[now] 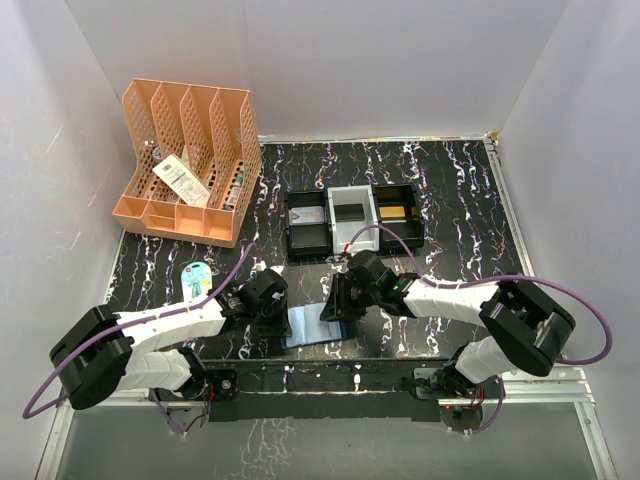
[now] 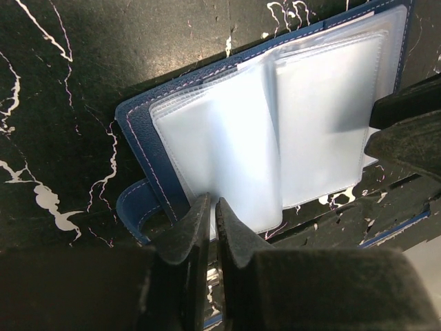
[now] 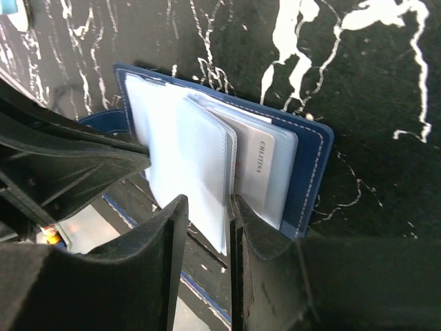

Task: Take the credit cards out of the card holder

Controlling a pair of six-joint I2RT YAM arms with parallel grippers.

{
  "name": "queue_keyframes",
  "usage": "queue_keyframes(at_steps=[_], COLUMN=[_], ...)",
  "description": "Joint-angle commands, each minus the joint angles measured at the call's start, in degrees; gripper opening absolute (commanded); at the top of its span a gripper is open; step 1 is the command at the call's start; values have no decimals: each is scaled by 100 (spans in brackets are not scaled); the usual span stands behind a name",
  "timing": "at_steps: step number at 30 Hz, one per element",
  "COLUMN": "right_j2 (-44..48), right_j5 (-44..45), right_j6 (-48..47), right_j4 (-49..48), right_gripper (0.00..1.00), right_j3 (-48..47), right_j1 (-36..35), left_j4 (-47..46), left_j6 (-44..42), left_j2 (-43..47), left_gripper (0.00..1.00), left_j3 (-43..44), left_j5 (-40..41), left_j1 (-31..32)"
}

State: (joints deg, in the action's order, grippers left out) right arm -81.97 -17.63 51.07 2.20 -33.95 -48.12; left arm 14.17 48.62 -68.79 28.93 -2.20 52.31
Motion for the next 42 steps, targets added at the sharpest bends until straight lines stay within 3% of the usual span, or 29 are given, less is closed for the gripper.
queue_keyframes(at_steps=[1,14,28,42], right_j2=[120,21,68,-56], right_j5=[-360,-831,-811,-1039], right_j6=[207,442,428,640], right_j4=[-683,-1184,-1113,-1617], right_gripper=[26,27,26,21], right_j3=[-70,20,12,150], right_j1=[-45,-48,-47,-46], left_j4=[198,183,226,266], left_j6=[-62,-62,-63,-54], left_j2=[-47,-55,-25,92], left_gripper=[7,5,5,4], left_j3=[-48,-15,24,43], left_j5=[18,18,56,88], left_j1=[35,32,33,34])
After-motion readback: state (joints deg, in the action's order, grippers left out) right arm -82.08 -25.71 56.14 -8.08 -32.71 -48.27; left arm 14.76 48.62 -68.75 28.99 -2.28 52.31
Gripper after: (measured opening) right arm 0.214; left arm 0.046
